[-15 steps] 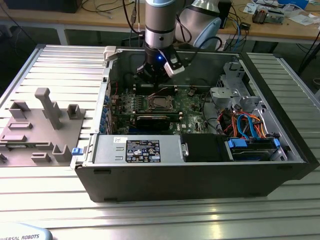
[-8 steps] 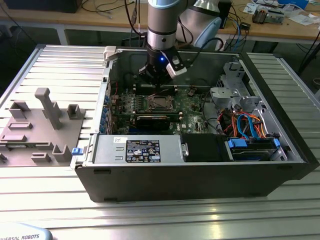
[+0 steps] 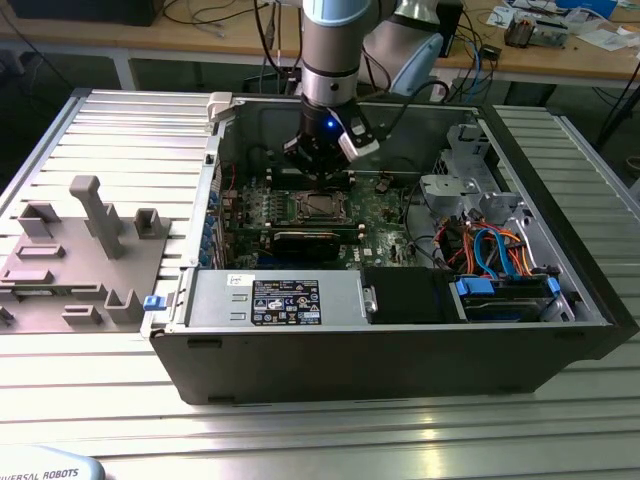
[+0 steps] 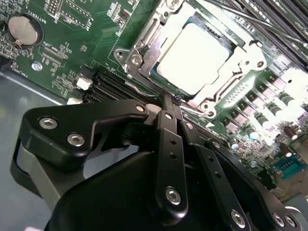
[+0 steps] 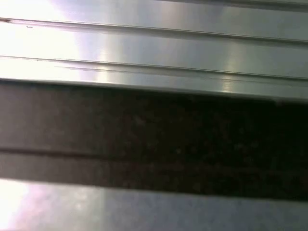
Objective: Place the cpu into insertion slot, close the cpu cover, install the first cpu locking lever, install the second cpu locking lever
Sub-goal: 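Install the first cpu locking lever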
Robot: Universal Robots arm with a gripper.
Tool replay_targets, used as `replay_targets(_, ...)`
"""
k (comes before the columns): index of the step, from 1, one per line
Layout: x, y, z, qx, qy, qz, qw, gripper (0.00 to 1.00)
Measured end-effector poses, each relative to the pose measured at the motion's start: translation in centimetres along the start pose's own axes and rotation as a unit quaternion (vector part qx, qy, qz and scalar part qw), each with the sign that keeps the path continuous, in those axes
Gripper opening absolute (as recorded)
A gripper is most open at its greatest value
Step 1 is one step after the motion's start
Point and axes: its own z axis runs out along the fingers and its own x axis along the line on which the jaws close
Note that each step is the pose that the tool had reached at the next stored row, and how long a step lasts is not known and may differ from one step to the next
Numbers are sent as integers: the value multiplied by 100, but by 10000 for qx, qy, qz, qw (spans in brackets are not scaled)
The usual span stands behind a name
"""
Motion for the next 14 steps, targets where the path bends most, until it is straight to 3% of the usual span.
replay_targets(10, -80, -8, 60, 65, 6, -1, 10000, 11)
replay_targets(14, -155, -8, 71, 74, 9, -17, 10000, 11)
